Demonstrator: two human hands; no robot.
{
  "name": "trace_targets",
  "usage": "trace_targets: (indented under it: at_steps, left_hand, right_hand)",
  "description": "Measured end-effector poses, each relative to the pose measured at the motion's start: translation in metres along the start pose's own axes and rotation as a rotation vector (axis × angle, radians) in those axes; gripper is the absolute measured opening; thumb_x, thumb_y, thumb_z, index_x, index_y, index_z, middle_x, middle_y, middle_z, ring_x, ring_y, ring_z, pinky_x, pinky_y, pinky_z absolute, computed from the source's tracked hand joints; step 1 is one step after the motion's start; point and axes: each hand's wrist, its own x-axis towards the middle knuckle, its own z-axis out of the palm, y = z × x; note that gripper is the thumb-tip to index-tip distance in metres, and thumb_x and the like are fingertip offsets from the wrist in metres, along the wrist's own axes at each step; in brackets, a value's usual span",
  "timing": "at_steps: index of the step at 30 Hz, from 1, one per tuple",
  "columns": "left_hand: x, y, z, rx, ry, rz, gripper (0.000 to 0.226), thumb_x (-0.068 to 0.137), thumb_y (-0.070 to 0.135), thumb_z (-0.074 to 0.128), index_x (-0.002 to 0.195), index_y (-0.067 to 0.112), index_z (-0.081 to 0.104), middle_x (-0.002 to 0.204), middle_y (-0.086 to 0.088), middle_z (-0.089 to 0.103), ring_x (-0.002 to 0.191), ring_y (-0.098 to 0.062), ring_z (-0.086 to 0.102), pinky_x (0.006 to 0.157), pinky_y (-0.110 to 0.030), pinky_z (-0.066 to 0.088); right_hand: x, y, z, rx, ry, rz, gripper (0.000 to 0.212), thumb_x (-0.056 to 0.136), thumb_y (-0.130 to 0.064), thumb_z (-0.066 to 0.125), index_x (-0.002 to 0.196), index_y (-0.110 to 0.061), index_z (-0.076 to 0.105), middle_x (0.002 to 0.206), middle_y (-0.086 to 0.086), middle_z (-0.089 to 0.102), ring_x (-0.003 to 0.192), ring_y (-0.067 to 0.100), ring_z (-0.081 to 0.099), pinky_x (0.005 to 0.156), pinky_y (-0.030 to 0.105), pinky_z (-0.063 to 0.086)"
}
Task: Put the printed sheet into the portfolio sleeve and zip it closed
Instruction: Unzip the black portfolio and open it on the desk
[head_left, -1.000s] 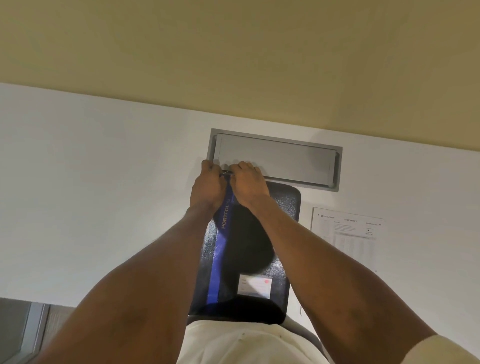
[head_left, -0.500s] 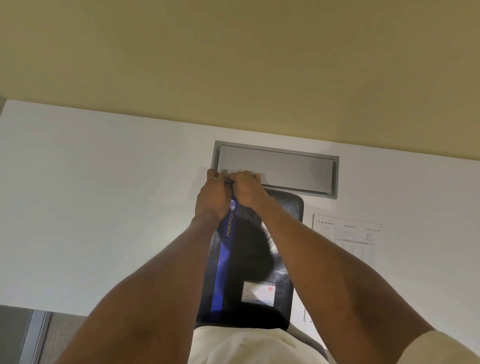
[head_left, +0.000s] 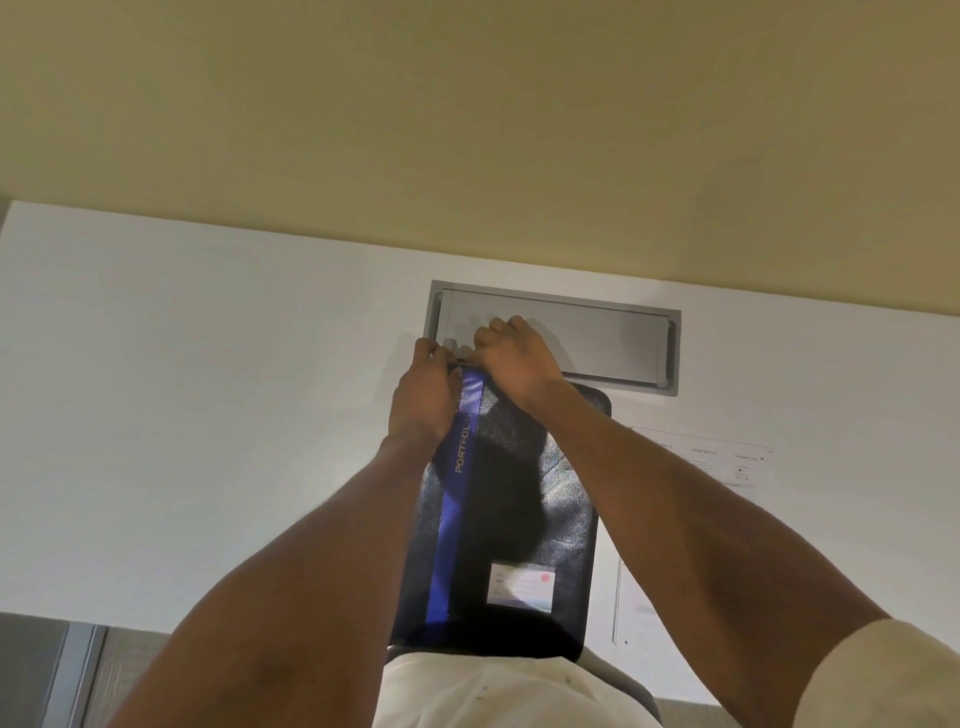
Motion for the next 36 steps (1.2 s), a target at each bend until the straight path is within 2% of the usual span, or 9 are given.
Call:
trace_targets:
  at_steps: [6,11,17,24,27,31,34,36]
  left_hand:
    - [0.0,0.002,0.001,-0.011,0.003,-0.013,0.024,0.108,0.025,0.047,0.12,0.01,0.062,0.137,-0.004,0.049,0.104,-0.031,0.068,0.098,-0.046,0.057]
    - [0.002,0.002,-0.001,0.018,-0.01,-0.003,0.025,0.108,0.022,0.048,0.121,0.006,0.062,0.139,-0.007,0.047,0.105,-0.035,0.066,0.098,-0.047,0.055]
    - [0.006,-0.001,-0.002,0.027,-0.025,-0.006,0.021,0.107,0.019,0.049,0.114,0.004,0.062,0.137,-0.008,0.047,0.101,-0.039,0.065,0.094,-0.05,0.055]
    - [0.007,-0.005,-0.001,0.038,-0.013,-0.005,0.019,0.107,0.021,0.05,0.113,0.007,0.062,0.135,-0.007,0.049,0.1,-0.038,0.067,0.093,-0.049,0.057]
    - [0.007,-0.006,-0.002,0.07,-0.009,-0.006,0.019,0.107,0.022,0.05,0.113,0.008,0.062,0.134,-0.007,0.05,0.099,-0.038,0.067,0.092,-0.05,0.057]
    - [0.007,-0.007,-0.005,0.152,-0.006,-0.011,0.021,0.107,0.026,0.049,0.114,0.012,0.063,0.132,-0.005,0.05,0.098,-0.038,0.067,0.09,-0.05,0.057]
    - [0.008,-0.007,-0.004,0.187,-0.013,-0.011,0.023,0.108,0.027,0.049,0.116,0.011,0.064,0.134,-0.007,0.049,0.098,-0.038,0.067,0.09,-0.051,0.057]
    - [0.008,-0.007,-0.003,0.194,-0.013,-0.02,0.024,0.108,0.026,0.049,0.118,0.01,0.064,0.135,-0.008,0.05,0.1,-0.038,0.068,0.092,-0.052,0.058]
  right_hand:
    - [-0.018,0.021,0.007,0.005,-0.046,0.011,0.03,0.092,-0.012,0.069,0.116,-0.028,0.076,0.116,0.0,0.07,0.111,0.025,0.058,0.097,0.038,0.042]
    - [-0.038,0.045,0.008,0.011,-0.085,0.039,0.035,0.091,-0.012,0.072,0.121,-0.031,0.075,0.12,-0.001,0.07,0.115,0.025,0.059,0.102,0.037,0.042]
    - [-0.074,0.074,0.01,0.007,-0.096,0.134,0.034,0.088,-0.011,0.076,0.117,-0.028,0.077,0.116,0.002,0.072,0.112,0.028,0.061,0.1,0.038,0.043]
    - [-0.118,0.091,0.015,0.055,-0.069,0.305,0.028,0.083,-0.011,0.081,0.108,-0.025,0.081,0.1,0.003,0.075,0.097,0.028,0.066,0.089,0.039,0.047]
    - [-0.136,0.093,0.018,0.052,-0.025,0.354,0.02,0.088,-0.014,0.076,0.105,-0.024,0.081,0.098,0.004,0.074,0.095,0.03,0.067,0.086,0.039,0.048]
    - [-0.156,0.084,0.027,0.108,0.004,0.45,0.015,0.095,-0.02,0.068,0.098,-0.025,0.082,0.103,0.004,0.074,0.099,0.029,0.067,0.091,0.039,0.047]
    - [-0.169,0.071,0.033,0.157,0.042,0.513,0.014,0.087,-0.012,0.074,0.095,-0.02,0.082,0.096,0.005,0.074,0.095,0.031,0.069,0.089,0.039,0.049]
    - [-0.178,0.06,0.039,0.146,0.013,0.523,0.024,0.08,-0.004,0.078,0.1,-0.018,0.081,0.095,0.006,0.074,0.091,0.03,0.068,0.083,0.038,0.05]
